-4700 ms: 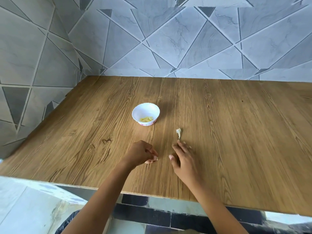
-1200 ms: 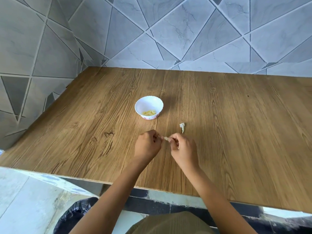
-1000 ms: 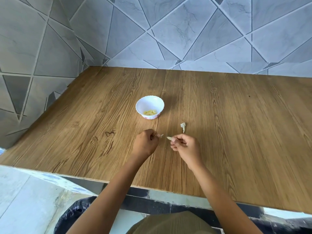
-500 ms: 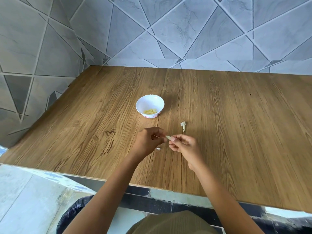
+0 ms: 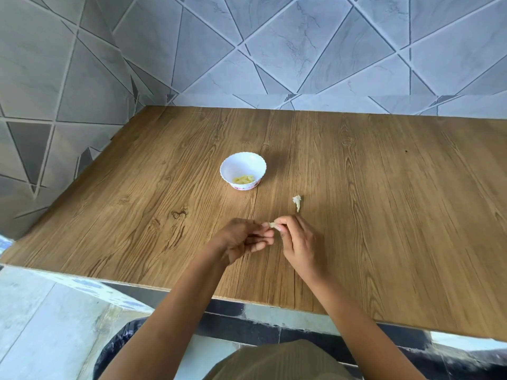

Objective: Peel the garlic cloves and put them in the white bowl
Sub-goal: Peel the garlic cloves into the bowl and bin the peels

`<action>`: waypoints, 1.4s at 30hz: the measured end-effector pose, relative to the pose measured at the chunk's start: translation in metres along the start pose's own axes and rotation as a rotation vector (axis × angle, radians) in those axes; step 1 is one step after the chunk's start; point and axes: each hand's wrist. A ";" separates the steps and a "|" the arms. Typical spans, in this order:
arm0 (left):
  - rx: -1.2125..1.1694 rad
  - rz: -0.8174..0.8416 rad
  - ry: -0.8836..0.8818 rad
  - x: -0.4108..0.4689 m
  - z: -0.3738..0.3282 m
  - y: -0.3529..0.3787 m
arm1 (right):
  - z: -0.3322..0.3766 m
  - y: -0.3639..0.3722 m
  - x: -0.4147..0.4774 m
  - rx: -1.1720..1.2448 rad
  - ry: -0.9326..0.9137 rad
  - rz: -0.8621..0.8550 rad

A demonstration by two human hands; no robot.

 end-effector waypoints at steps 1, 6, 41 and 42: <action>-0.010 -0.009 -0.003 0.000 0.000 -0.001 | -0.002 -0.001 0.000 0.016 -0.007 0.014; 0.112 -0.031 0.058 0.000 -0.001 -0.002 | -0.007 -0.001 0.000 0.003 -0.052 0.025; 0.366 -0.170 0.399 0.005 0.007 -0.016 | 0.006 0.001 -0.002 0.167 0.434 0.115; 0.356 -0.174 0.399 0.006 0.007 -0.016 | 0.009 0.001 0.000 0.257 0.529 0.117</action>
Point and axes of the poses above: each hand's wrist, its own x-axis towards the middle knuckle, its own y-axis out of the palm, z = x × y, and after that the axes turned 6 degrees about -z, right-handed
